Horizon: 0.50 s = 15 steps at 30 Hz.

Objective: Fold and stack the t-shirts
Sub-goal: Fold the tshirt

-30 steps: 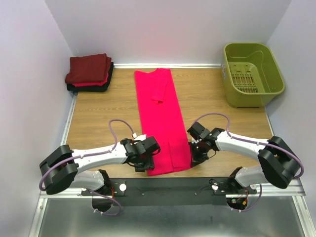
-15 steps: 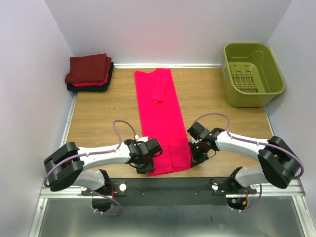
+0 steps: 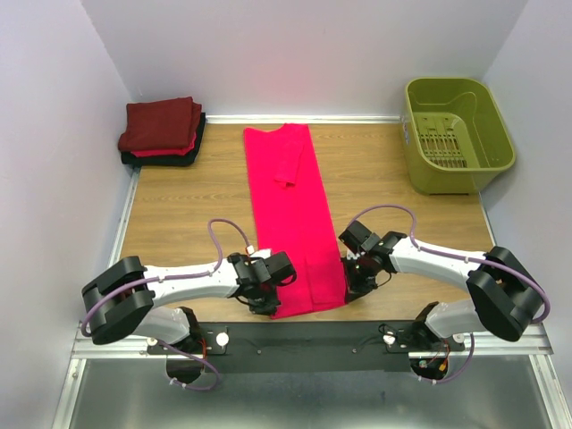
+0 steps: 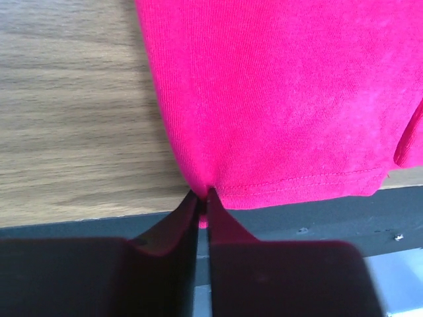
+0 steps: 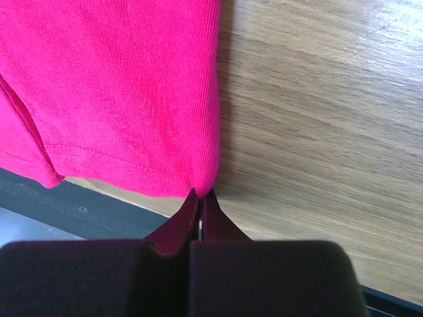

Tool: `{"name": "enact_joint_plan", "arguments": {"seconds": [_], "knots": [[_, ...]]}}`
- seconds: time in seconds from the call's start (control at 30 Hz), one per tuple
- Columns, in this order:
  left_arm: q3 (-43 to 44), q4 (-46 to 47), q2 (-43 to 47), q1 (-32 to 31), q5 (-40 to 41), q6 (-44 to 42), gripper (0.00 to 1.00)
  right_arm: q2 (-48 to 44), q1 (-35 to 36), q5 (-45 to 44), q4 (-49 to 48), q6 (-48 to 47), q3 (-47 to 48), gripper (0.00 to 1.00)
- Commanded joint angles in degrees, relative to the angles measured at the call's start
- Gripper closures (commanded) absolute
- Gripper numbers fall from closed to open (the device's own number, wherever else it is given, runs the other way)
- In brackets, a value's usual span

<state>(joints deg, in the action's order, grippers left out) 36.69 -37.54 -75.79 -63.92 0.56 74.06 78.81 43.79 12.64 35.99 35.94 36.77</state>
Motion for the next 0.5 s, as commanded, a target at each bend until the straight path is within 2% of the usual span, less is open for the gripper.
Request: {"name": "enact_joint_plan", "arguments": {"seconds": [0.0,0.03,0.2,0.27,0.33,0.47], "knots": [[-1.62,-0.87,-1.73,-1.46,-0.21,0.73,0.94,0.65,0.07,0.97,0.13,-1.05,-1.62,0.99],[-1.53,-0.96,-1.73,-1.82,-0.29,0.73,1.0,0.39,0.07,1.94,0.22,-1.66,-1.88,0.99],[-1.44,-4.29,0.55,-6.12,-4.59,3.71,1.0,-4.96,0.15,12.64,3.91,-0.96,-4.69,0.99],[-1.7,-4.73,3.18,-6.92,-5.3,4.33,1.0,-6.38,0.15,13.72,5.58,-1.49,-4.43,0.99],[-1.27,-4.39,6.68,-6.83,-4.87,4.77,1.0,-7.61,0.07,10.75,7.42,-1.58,-1.37,0.99],[2.06,-5.44,11.18,-0.17,-1.27,-0.22,1.0,-4.46,-0.2,1.09,8.57,-1.49,7.86,0.99]]}}
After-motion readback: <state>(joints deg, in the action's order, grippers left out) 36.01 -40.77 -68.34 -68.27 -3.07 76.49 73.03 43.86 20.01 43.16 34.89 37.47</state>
